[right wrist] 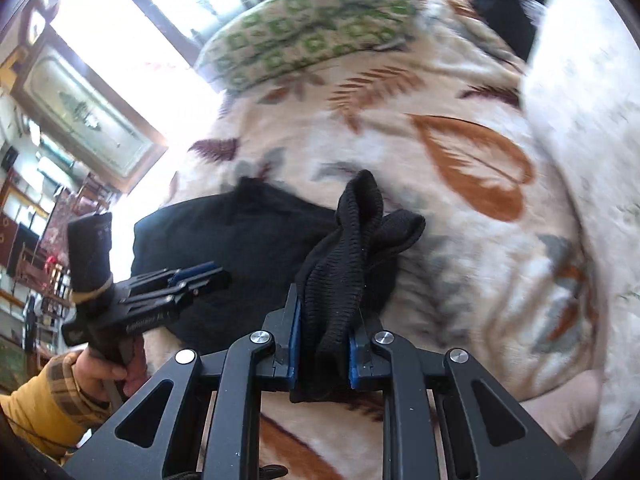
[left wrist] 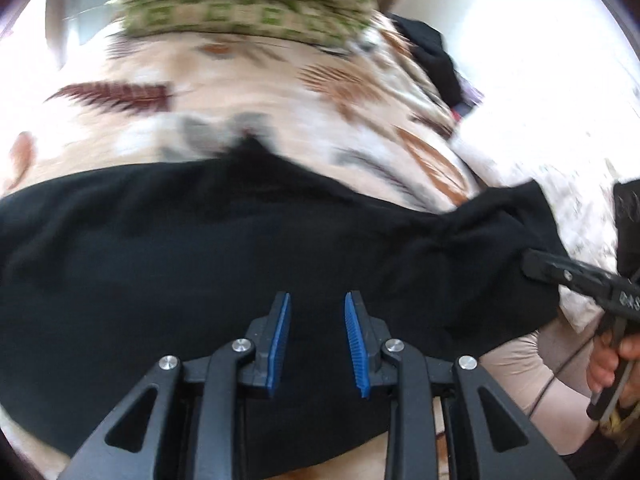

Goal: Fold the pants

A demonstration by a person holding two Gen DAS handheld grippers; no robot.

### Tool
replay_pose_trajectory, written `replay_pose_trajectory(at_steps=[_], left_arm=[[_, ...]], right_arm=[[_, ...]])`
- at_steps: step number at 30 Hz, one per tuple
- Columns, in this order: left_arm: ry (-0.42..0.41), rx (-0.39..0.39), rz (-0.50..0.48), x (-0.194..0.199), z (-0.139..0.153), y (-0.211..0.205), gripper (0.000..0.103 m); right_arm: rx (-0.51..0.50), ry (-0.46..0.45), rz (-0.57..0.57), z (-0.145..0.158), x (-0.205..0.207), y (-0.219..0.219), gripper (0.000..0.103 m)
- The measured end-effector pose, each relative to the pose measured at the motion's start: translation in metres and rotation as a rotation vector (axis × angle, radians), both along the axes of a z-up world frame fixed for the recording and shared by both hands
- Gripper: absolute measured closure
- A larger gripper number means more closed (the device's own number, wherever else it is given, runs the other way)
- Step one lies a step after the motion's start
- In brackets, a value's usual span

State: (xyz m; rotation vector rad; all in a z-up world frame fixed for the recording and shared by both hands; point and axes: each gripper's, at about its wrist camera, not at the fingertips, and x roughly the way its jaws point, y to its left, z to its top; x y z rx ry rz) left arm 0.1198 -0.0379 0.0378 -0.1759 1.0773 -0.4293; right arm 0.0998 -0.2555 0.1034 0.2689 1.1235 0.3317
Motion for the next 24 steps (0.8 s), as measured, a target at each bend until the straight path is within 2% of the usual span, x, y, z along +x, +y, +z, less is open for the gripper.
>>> replay_pose_trajectory(at_steps=[5, 9, 10, 11, 13, 14, 17, 19, 21, 22, 24], left_arm=[[-0.037, 0.053, 0.068, 0.003, 0.006, 0.047, 0.072], [-0.037, 0.070, 0.122, 0.005, 0.004, 0.075, 0.072], [-0.028, 0.060, 0.132, 0.005, 0.002, 0.081, 0.073], [-0.014, 0.050, 0.138, 0.007, -0.001, 0.084, 0.073], [0.003, 0.040, 0.145, 0.006, -0.007, 0.091, 0.073], [0.010, 0.036, 0.146, 0.006, -0.010, 0.092, 0.072], [0.017, 0.017, 0.139, 0.004, -0.013, 0.096, 0.072], [0.013, 0.011, 0.135, 0.003, -0.010, 0.095, 0.072], [0.016, -0.026, 0.121, 0.004, -0.004, 0.089, 0.072], [0.023, -0.051, 0.109, 0.004, -0.002, 0.085, 0.071], [0.042, -0.090, 0.081, 0.006, 0.001, 0.073, 0.061]], right_arm=[[-0.039, -0.033, 0.082, 0.001, 0.010, 0.062, 0.086], [-0.091, -0.011, 0.130, -0.024, 0.031, 0.110, 0.082], [-0.108, 0.001, 0.144, -0.032, 0.034, 0.118, 0.076], [-0.116, 0.033, 0.163, -0.045, 0.039, 0.132, 0.063], [-0.086, 0.093, 0.200, -0.065, 0.042, 0.150, 0.048], [-0.073, 0.097, 0.216, -0.068, 0.040, 0.156, 0.047], [-0.045, 0.080, 0.238, -0.060, 0.032, 0.155, 0.045], [-0.028, 0.064, 0.230, -0.049, 0.024, 0.144, 0.044], [-0.035, 0.034, 0.214, -0.036, 0.013, 0.127, 0.040], [-0.060, 0.021, 0.201, -0.033, 0.007, 0.114, 0.037], [-0.111, 0.016, 0.186, -0.032, 0.000, 0.101, 0.037]])
